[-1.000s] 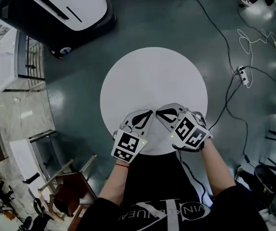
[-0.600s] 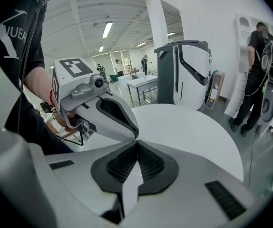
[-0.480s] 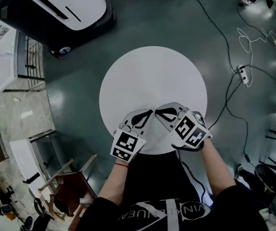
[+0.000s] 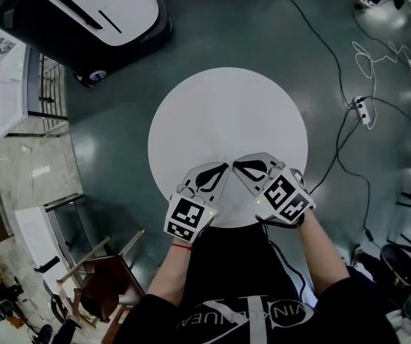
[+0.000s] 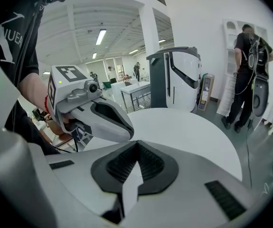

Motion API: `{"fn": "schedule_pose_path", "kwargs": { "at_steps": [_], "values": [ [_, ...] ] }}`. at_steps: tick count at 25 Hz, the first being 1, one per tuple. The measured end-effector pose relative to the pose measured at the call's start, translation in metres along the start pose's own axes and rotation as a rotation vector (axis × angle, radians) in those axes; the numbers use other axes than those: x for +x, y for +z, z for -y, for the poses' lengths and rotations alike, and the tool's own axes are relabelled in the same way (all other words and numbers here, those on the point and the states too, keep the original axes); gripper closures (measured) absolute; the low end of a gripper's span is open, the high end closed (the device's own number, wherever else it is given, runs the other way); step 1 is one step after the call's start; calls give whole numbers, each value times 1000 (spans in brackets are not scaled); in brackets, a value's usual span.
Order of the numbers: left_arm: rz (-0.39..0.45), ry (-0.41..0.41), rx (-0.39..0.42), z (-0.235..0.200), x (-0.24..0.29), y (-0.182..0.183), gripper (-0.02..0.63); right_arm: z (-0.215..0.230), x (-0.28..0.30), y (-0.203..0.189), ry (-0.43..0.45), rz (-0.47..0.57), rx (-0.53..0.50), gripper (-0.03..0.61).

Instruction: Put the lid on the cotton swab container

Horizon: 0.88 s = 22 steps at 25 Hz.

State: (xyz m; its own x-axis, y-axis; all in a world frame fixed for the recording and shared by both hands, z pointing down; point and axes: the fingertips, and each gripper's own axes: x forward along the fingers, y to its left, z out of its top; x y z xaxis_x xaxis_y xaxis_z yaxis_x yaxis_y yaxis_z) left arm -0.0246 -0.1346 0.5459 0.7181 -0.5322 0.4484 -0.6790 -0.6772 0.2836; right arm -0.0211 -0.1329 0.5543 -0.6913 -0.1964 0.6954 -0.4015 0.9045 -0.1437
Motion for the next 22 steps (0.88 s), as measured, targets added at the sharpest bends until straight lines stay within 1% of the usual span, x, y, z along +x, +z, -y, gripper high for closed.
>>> {"fn": "schedule_pose_path", "kwargs": {
  "at_steps": [9, 13, 22],
  "values": [
    [28, 28, -13, 7, -14, -2, 604, -7, -21, -2, -32, 73, 79, 575],
    [41, 39, -17, 14, -21, -3, 604, -15, -30, -3, -45, 97, 86, 575],
    [89, 50, -21, 32, -39, 6, 604, -35, -51, 4, -64, 163, 95, 577]
  ]
}}
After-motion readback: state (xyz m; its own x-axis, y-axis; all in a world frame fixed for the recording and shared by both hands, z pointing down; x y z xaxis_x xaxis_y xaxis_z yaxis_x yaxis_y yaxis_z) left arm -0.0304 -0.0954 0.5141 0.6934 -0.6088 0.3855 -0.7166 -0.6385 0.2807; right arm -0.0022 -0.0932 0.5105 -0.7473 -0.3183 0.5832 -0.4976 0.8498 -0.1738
